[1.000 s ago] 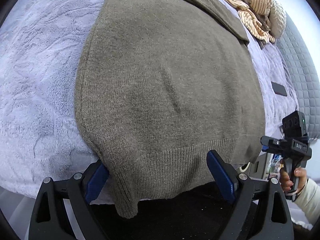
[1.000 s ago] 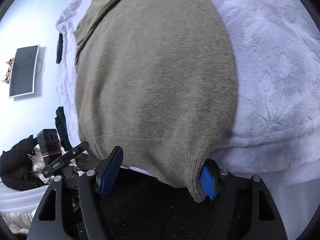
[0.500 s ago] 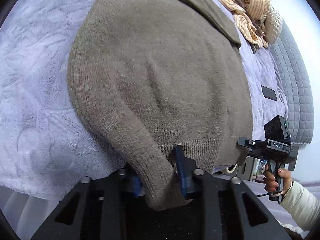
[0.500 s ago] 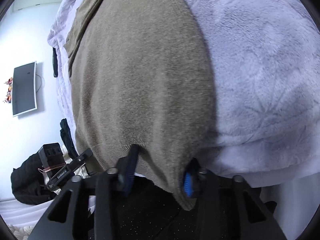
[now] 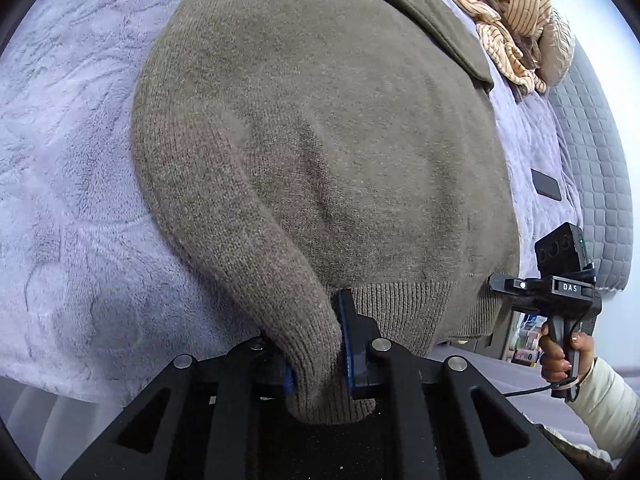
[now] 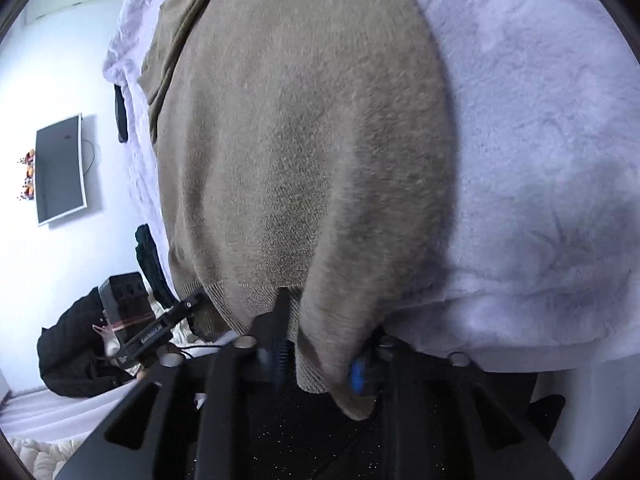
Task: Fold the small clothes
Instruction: 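Grasp the sweater hem with both tools and lift it, then fold the held hem up over the sweater toward the collar with both tools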
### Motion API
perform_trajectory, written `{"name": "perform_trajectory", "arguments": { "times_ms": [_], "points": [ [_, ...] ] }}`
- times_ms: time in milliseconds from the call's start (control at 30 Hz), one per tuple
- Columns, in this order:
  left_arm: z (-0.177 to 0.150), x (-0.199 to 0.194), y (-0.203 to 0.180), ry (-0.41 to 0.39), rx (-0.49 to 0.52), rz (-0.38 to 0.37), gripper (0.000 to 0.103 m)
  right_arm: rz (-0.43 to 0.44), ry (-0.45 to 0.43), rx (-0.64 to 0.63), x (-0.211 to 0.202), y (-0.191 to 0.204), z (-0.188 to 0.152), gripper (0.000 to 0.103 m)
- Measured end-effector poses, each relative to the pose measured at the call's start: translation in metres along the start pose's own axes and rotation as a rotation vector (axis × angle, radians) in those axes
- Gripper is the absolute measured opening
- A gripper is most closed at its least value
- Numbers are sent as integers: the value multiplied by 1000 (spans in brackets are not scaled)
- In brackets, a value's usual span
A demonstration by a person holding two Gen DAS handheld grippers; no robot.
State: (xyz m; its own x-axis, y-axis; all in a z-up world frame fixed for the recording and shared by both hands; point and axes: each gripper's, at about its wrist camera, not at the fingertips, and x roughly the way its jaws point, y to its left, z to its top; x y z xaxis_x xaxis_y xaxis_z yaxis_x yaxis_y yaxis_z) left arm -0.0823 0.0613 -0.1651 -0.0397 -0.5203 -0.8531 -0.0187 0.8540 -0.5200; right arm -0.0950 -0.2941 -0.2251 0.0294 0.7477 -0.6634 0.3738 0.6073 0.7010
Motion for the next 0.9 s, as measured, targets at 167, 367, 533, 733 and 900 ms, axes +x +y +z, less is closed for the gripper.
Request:
{"name": "perform_trajectory", "arguments": {
  "times_ms": [167, 367, 533, 733, 900],
  "points": [
    [3, -2, -1, -6, 8, -4, 18, -7, -20, -20, 2, 5, 0, 12],
    [18, -35, -10, -100, -20, -88, 13, 137, -92, -34, -28, 26, 0, 12],
    [50, -68, -27, -191, -12, -123, 13, 233, -154, -69, -58, 58, 24, 12],
    [113, -101, -55, -303, 12, -155, 13, 292, -213, -162, -95, 111, 71, 12],
    [176, -119, -70, -395, 34, -146, 13, 326, -238, -232, -121, 149, 122, 12]
  ]
}}
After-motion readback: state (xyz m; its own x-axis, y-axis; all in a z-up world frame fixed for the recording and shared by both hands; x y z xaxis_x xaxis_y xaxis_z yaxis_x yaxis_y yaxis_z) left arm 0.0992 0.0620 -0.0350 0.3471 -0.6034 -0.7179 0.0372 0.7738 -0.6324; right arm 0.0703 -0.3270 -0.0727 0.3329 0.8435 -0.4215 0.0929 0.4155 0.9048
